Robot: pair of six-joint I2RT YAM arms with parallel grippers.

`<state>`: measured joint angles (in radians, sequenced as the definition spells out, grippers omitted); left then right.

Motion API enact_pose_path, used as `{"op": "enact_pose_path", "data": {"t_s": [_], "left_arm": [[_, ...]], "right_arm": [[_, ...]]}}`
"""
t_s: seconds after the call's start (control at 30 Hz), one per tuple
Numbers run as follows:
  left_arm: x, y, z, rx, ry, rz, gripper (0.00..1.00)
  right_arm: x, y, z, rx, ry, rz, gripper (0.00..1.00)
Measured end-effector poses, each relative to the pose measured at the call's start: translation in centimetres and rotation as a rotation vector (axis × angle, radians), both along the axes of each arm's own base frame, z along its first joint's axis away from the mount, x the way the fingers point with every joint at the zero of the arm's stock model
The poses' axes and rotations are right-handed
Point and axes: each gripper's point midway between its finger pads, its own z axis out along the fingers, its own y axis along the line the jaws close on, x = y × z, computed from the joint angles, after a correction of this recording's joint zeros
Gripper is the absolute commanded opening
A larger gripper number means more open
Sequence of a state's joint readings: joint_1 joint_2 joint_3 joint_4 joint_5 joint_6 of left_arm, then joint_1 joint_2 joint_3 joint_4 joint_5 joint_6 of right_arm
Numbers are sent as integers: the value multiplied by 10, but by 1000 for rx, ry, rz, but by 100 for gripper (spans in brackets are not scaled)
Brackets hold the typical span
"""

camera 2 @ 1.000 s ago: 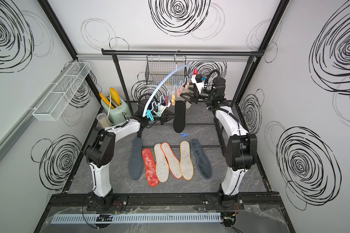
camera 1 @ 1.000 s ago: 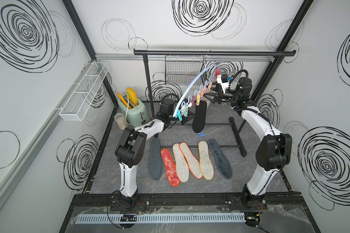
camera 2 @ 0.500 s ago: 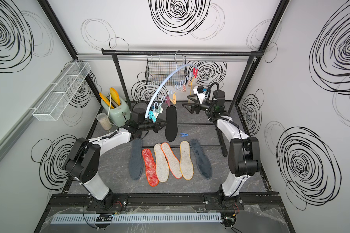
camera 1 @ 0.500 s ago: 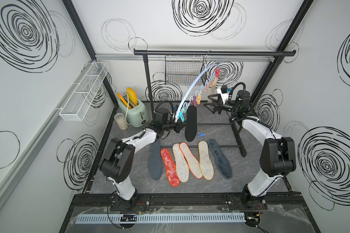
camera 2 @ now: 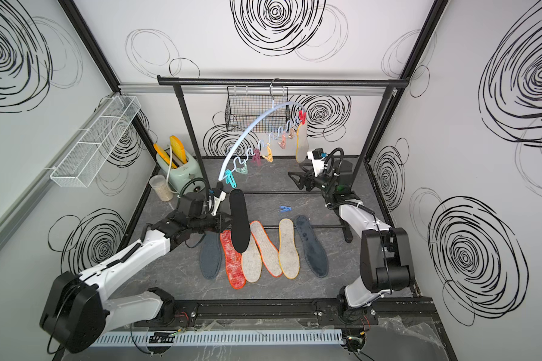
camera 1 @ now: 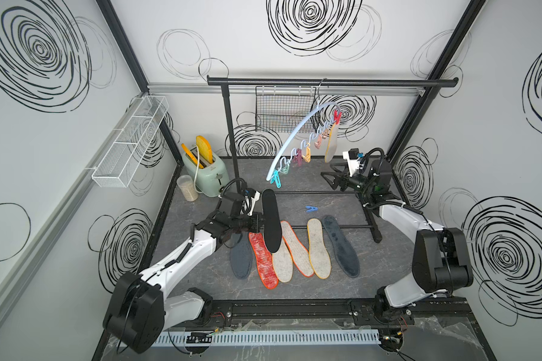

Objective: Take the shoe insoles off the hanger
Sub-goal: Place the insole at the center of the board.

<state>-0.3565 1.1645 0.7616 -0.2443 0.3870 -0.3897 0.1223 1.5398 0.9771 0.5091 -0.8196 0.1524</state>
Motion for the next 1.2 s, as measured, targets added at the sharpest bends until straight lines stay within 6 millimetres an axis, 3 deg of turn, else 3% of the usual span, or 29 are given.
{"op": "enact_pose_path", "data": {"t_s": [0.13, 0.23, 0.43, 0.47, 0.5, 0.63, 0.77, 0.83, 0.9, 1.07, 1.2], "left_arm": [[-2, 65, -8, 48, 90, 201, 0], [-11, 96, -24, 84, 186, 295, 0], [-31, 115, -47, 190, 333, 345, 0], [-33, 119, -49, 207, 349, 358, 2], [-33, 125, -52, 224, 363, 379, 10], [-34, 145, -65, 269, 434, 445, 11], [-30, 155, -80, 302, 503, 470, 30], [-27, 161, -84, 320, 525, 485, 46], [-23, 169, -83, 338, 525, 507, 53], [-16, 190, -66, 378, 469, 582, 60], [-12, 197, -25, 332, 312, 634, 58]], "right_arm": [[-6, 3, 6, 10, -4, -4, 78], [-10, 5, 12, 14, -15, -1, 78], [-12, 3, 22, 14, -41, -16, 78], [-12, 2, 23, 14, -43, -19, 78], [-12, 2, 23, 13, -44, -21, 78], [-11, 1, 22, 11, -37, -26, 78], [-11, 1, 23, 12, -38, -27, 78], [-11, 1, 23, 12, -38, -28, 78], [-11, 1, 22, 11, -38, -30, 78], [-10, -3, 18, 9, -29, -45, 78], [-9, -6, 17, 7, -24, -57, 77]]}}
